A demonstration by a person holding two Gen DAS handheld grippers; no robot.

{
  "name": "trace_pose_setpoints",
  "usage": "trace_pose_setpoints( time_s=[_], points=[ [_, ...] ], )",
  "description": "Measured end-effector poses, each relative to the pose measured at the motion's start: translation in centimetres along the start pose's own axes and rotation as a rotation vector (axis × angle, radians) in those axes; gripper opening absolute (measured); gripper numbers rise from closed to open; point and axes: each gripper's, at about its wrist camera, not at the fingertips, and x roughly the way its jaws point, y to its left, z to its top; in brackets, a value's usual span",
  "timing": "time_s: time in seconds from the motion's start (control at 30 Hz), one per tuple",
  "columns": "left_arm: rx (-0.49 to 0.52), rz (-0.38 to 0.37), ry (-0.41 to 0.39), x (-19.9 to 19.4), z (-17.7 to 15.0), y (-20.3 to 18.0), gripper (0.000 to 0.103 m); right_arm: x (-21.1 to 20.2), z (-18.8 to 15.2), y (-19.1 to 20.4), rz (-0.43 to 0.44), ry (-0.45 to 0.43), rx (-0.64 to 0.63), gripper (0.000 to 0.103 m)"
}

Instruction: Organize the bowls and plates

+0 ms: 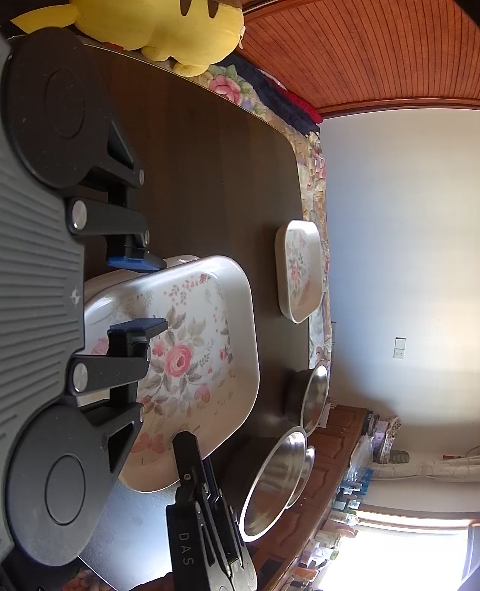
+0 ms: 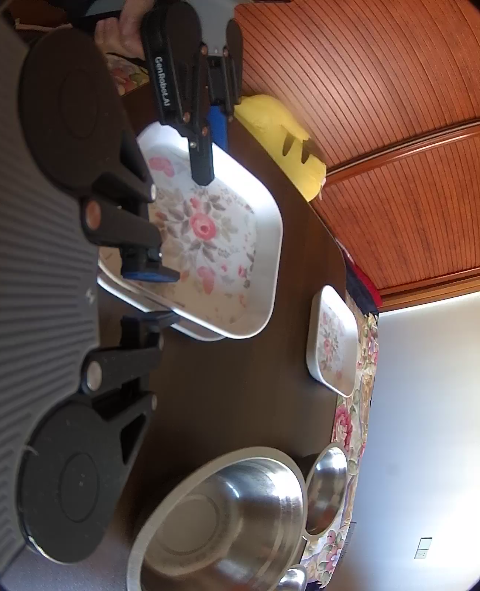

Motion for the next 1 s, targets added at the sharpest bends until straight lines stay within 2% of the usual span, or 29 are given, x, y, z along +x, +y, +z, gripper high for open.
trace_pose_setpoints(
  time_s=[0.6, 0.83, 0.9, 1.0],
  points=[
    [0.016, 0.034, 0.004, 0.7, -0.9, -0.1, 0.028, 0.5, -0.2, -0.1, 0.007, -0.001, 0.027, 0.018],
    [0.008, 0.026, 0.000, 0.6, -1.1, 0.2, 0.028, 0.3, -0.4, -0.2, 0.011, -0.007, 0.032, 0.019],
    [0.010, 0.026, -0.002, 0.6, -1.0, 0.2, 0.033, 0.1, -0.3, -0.2, 0.007, -0.016, 0.033, 0.019],
    [0.007, 0.023, -0.010, 0.4, -0.8, 0.1, 0.051, -0.4, -0.3, -0.2, 0.004, -0.037, 0.031, 0.019]
  ],
)
